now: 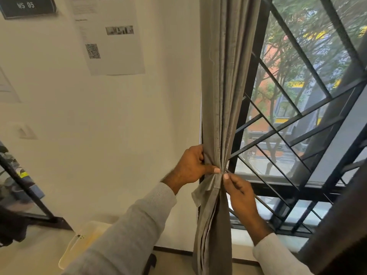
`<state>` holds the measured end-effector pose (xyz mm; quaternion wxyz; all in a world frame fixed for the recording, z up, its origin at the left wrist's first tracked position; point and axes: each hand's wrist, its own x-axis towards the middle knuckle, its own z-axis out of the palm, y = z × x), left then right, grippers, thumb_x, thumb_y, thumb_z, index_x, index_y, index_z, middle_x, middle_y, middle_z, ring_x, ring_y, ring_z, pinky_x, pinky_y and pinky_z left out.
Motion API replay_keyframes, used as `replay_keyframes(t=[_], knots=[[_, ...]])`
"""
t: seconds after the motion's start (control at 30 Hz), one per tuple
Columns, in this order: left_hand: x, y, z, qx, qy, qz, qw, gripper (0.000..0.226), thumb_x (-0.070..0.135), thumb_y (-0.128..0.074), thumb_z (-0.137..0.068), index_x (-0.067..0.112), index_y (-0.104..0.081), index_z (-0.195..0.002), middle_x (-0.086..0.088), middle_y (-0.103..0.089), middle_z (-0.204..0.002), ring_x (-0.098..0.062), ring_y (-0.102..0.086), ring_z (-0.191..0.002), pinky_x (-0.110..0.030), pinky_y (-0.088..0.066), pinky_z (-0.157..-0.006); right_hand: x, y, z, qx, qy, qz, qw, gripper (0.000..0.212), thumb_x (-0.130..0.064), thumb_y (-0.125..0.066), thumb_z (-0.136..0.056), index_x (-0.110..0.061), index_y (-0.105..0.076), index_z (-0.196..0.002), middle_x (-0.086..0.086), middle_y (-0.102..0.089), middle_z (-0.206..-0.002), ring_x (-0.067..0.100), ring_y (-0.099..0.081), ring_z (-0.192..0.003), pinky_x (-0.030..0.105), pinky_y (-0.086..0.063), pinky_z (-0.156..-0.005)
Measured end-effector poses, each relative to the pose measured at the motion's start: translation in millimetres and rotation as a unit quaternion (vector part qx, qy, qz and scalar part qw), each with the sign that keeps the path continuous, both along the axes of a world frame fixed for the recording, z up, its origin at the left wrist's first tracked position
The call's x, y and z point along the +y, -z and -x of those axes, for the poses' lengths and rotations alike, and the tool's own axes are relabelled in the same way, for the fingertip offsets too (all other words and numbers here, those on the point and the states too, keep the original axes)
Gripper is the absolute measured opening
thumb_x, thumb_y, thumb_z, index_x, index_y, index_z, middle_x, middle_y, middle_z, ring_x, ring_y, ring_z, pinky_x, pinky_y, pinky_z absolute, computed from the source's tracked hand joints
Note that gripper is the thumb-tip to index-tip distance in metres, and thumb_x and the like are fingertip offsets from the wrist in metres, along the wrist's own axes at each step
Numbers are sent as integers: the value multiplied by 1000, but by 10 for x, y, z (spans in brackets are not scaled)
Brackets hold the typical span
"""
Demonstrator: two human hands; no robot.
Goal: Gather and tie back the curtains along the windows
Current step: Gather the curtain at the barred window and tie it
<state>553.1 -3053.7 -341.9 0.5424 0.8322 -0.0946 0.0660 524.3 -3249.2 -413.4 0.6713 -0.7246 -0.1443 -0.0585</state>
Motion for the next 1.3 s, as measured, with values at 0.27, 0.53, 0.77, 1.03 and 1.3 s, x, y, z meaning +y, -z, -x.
replay_keyframes(t=[0.27,0.53,0.77,1.03,1.3], knots=[[-29,117,123,-43,-55,2,998,64,27,-97,-76,18,-68,-131,6,-77,-116,-9,-74,-99,-25,-62,-89,27,9,60,-10,71,36,997,12,-23,-81,-91,-26,-77,-102,-15,-78,-92,8,-75,-89,29,-64,-81],[46,112,92,25,3,-14,1000,40,20,-82,-94,10,-72,-132,-4,-78,-125,-20,-75,-115,-47,-58,-107,19,10,43,-59,146,47,986,27,-26,-86,-86,-37,-71,-106,-15,-66,-108,-4,-65,-100,7,-54,-80],[119,26,5,72,77,-36,994,45,23,-80,-93,11,-71,-136,-2,-76,-130,-20,-72,-121,-50,-56,-110,23,32,1,10,-32,19,999,37,-32,-75,-92,-22,-68,-128,-9,-75,-118,10,-72,-110,27,-61,-90],[-230,291,467,-116,-186,-39,975,15,33,-82,-94,30,-71,-84,17,-70,-71,-4,-67,-65,-21,-53,-62,85,5,17,-75,223,91,968,16,-20,-85,-87,-12,-75,-96,-1,-64,-95,1,-62,-78,2,-47,-67],[-112,398,319,-2,9,4,1000,43,25,-86,-91,17,-70,-130,9,-76,-118,-4,-72,-108,-10,-52,-90,89,81,157,-100,99,81,987,32,-23,-77,-94,-31,-66,-123,-24,-73,-105,-6,-69,-102,10,-56,-83]])
